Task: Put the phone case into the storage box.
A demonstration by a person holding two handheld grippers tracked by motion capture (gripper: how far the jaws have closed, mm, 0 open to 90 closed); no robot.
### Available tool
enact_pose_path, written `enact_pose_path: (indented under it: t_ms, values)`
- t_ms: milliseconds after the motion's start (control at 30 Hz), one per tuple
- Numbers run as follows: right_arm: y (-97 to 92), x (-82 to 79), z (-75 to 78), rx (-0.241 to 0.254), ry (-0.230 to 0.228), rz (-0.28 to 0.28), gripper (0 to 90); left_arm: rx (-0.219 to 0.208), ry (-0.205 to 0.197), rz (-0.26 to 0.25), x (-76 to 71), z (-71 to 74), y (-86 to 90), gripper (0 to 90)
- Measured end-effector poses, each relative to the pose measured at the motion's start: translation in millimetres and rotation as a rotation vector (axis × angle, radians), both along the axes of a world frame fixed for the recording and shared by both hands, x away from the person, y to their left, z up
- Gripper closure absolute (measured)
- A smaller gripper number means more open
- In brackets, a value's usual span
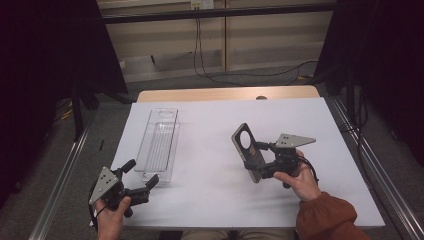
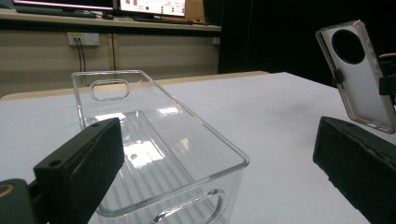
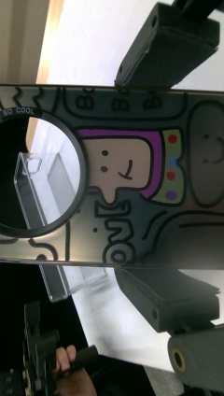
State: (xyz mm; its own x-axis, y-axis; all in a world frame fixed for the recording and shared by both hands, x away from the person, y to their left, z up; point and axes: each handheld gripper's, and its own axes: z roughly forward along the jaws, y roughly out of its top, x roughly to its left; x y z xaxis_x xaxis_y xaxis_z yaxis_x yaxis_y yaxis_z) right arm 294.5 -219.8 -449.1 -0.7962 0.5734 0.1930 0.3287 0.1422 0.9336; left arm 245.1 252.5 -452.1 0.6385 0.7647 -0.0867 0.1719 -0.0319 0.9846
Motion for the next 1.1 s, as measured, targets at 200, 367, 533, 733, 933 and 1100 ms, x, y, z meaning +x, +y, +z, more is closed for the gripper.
enact_pose_path:
  t_ms: [200, 367, 533, 733, 933, 1100]
  values:
    - [1.0, -9.2, -1.4, 0.0, -0.007, 0.036, 11.9, 0.014, 0.01, -0.015, 1.6, 0.7, -5.0, 3.0]
    - [-1.5, -13.2, -1.2, -0.004, -0.025, 0.048, 11.9, -0.005, 0.031, -0.072, 4.6, 1.5, -7.8, 3.7]
    - [-2.3, -18.9, -3.3, 0.004, -0.034, 0.06, 11.9, 0.01, 0.03, -0.128, 5.9, 4.0, -12.2, 3.8]
    - [0.2, -27.9, -6.1, 0.013, -0.033, 0.088, 11.9, 0.029, 0.044, -0.201, 8.0, 5.6, -18.7, 3.8]
    - [3.6, -31.3, -5.3, 0.018, -0.037, 0.113, 11.9, 0.007, 0.064, -0.247, 14.2, 5.0, -30.2, 3.8]
    - [9.4, -32.5, -5.2, 0.013, -0.046, 0.136, 11.9, -0.051, 0.082, -0.299, 17.2, 7.5, -45.2, 3.8]
